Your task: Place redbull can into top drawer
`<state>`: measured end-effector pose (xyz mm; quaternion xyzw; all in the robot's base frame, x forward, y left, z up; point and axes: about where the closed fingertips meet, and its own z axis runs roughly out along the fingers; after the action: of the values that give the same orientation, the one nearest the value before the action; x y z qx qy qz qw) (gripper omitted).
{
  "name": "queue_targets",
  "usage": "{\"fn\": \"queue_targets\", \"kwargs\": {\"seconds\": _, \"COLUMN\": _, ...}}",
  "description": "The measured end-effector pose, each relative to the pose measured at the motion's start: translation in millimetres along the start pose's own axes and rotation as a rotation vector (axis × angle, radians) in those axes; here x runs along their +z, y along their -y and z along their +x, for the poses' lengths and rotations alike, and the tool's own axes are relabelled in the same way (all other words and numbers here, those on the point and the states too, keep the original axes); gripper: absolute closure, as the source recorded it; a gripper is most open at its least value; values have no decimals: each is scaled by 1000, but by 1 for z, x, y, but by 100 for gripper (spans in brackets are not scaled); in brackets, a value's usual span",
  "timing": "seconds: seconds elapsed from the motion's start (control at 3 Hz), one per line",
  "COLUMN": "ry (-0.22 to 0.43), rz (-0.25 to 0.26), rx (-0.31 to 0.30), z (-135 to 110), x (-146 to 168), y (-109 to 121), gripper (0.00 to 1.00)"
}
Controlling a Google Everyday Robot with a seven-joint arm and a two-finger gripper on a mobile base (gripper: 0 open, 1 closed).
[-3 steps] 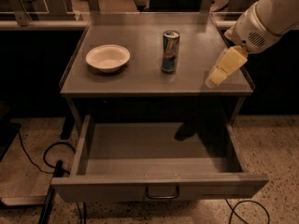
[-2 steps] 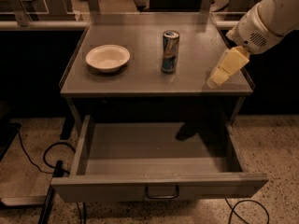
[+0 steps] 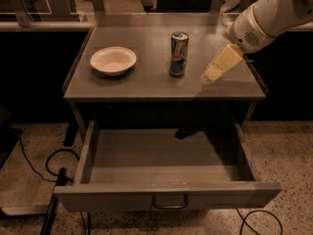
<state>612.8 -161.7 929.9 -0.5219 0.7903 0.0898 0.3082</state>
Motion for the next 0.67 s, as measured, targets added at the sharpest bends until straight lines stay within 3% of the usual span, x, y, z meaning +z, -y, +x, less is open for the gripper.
{"fn": "queue_targets", "kwargs": {"seconds": 0.67, "ry": 51, "rz": -45, "rx": -49, "z": -59, "x": 46, "y": 13, "gripper": 0}}
